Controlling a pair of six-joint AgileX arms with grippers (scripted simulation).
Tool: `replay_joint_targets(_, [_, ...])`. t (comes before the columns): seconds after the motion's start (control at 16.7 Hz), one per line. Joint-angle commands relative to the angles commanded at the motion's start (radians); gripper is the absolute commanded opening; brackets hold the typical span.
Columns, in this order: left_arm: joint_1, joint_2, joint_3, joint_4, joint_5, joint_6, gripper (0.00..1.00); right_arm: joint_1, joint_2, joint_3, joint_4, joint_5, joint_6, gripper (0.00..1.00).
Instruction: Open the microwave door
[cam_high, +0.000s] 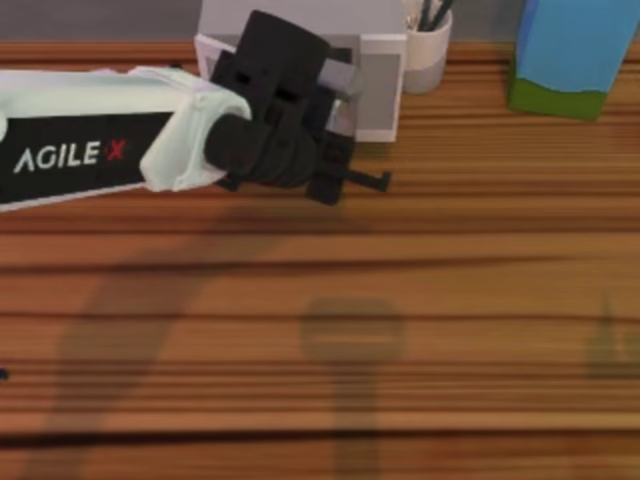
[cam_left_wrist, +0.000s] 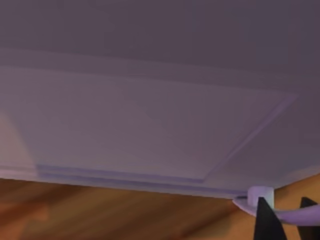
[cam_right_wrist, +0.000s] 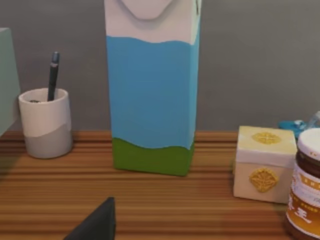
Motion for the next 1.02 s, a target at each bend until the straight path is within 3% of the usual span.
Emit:
replay_joint_targets(0.66, [0.000,0.000,0.000,0.000,0.000,0.000,0.00,0.000,0.000,0.000,0.000,0.000,0.000,1.00])
replay_joint_targets(1.02, [0.009,-0.019,-0.023,0.009,0.032,0.032,0.00,0.000,0.000,0.000,0.000,0.000,0.000,1.00])
